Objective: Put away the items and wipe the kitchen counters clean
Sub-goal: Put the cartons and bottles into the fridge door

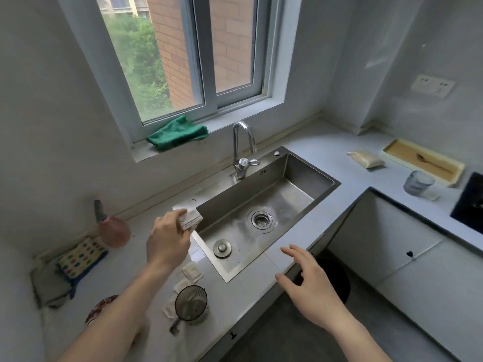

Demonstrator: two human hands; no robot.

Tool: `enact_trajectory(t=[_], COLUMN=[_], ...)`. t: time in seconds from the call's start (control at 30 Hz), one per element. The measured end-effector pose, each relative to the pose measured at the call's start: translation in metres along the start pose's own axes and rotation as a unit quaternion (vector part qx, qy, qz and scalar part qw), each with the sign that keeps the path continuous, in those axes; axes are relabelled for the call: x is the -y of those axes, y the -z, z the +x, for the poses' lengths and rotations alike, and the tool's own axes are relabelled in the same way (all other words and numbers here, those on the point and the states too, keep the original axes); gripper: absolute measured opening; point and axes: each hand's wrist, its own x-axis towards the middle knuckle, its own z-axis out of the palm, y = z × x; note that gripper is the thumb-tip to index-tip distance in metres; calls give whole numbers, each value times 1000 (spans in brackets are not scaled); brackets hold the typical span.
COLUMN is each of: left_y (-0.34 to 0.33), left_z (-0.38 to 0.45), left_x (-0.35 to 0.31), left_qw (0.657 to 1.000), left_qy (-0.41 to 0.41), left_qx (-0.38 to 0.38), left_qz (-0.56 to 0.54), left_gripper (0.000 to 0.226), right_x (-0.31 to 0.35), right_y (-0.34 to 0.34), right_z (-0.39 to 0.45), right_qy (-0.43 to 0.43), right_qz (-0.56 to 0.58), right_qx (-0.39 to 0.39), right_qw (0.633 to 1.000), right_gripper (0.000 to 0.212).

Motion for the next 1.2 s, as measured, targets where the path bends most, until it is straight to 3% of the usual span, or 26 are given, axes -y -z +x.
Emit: enact_trajectory(t=[0.27, 0.43, 0.9, 1.2], left_y=[-23, -61, -167, -243], left_z=[-26, -74, -227, -273], left_x=[-152, -253, -505, -622], left_qw=[967, 940, 865, 814], left_qy=[-135, -195, -326, -387], left_qx=[147, 191, 324, 381], left_qz=[-156, -205, -201, -205], left_gripper=[37, 36, 37, 47], right_x=[-44, -102, -249, -332], right_y=[90, 161, 352, 423], right_z=[-31, -81, -236, -282], right_qy=[-14, -42, -122, -165], right_qz=[37, 32, 9, 22], right_qx=[-113, -182, -318, -389], right_qw=[993, 982, 940, 906], right_gripper=[53, 51, 54, 53])
